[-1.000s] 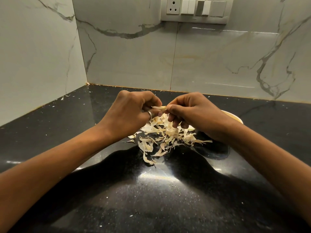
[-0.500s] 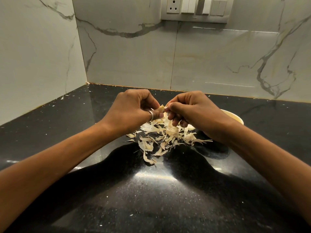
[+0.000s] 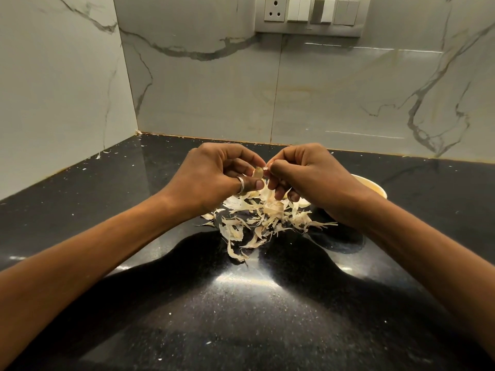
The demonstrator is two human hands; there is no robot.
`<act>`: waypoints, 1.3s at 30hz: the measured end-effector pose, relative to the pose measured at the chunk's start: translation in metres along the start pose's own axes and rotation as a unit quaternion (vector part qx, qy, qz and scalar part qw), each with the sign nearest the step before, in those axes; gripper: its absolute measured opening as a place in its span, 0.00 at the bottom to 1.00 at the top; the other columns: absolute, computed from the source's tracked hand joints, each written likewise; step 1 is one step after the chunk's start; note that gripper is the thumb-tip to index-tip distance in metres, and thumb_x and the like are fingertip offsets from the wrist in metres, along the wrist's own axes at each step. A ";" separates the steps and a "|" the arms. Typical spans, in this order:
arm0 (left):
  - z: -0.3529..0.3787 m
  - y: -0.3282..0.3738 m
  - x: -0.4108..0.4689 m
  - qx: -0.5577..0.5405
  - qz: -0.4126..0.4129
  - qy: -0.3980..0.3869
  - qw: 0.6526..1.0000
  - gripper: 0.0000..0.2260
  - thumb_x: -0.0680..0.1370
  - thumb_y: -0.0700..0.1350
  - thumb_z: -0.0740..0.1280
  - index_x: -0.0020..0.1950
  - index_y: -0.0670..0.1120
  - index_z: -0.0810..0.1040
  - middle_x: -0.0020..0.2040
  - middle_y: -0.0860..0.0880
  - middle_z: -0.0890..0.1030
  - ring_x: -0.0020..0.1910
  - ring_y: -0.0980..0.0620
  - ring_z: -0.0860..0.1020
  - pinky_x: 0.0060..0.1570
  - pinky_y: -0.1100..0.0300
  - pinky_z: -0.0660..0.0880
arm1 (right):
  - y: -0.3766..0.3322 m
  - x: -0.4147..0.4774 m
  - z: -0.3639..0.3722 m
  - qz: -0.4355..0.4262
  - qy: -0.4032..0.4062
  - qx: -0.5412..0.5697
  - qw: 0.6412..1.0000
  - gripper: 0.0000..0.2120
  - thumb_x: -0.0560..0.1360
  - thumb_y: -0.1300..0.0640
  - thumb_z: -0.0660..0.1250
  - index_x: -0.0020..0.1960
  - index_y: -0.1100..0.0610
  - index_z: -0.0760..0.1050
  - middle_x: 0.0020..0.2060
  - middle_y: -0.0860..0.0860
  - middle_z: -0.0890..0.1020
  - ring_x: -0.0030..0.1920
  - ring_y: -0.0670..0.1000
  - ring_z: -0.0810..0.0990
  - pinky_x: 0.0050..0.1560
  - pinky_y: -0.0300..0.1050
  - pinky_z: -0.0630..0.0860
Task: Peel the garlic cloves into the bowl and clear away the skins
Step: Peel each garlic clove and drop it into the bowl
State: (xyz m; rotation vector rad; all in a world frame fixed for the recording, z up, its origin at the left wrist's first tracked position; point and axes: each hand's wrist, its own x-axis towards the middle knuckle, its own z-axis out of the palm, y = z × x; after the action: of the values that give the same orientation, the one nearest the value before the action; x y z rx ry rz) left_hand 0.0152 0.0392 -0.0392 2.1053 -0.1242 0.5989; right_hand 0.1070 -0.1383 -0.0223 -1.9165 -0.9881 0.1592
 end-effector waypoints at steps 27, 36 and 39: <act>-0.002 0.007 0.004 -0.222 -0.112 0.089 0.965 0.13 0.70 0.42 0.77 0.52 0.47 0.82 0.46 0.49 0.86 0.46 0.53 0.85 0.44 0.57 0.83 | -0.001 0.003 -0.002 0.017 0.019 0.012 1.000 0.10 0.81 0.60 0.65 0.45 0.64 0.81 0.34 0.55 0.83 0.31 0.48 0.80 0.28 0.36 0.70; -0.009 0.004 0.008 -0.306 -0.141 0.148 0.930 0.17 0.66 0.45 0.76 0.53 0.46 0.80 0.57 0.43 0.84 0.48 0.52 0.85 0.42 0.61 0.81 | -0.002 0.001 -0.002 0.015 0.018 0.001 1.000 0.09 0.80 0.61 0.65 0.43 0.63 0.81 0.33 0.54 0.83 0.30 0.47 0.80 0.26 0.36 0.71; -0.007 0.004 0.008 -0.300 -0.140 0.143 0.933 0.18 0.66 0.46 0.76 0.54 0.46 0.80 0.55 0.43 0.85 0.48 0.50 0.85 0.43 0.60 0.82 | -0.001 0.002 -0.002 0.012 0.021 -0.003 1.000 0.09 0.79 0.61 0.66 0.44 0.64 0.81 0.34 0.55 0.83 0.30 0.47 0.81 0.27 0.36 0.71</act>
State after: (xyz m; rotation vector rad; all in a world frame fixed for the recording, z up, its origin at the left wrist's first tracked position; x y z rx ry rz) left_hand 0.0184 0.0433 -0.0292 1.3955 0.1440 0.5957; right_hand 0.1082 -0.1382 -0.0199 -1.9306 -0.9380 0.1293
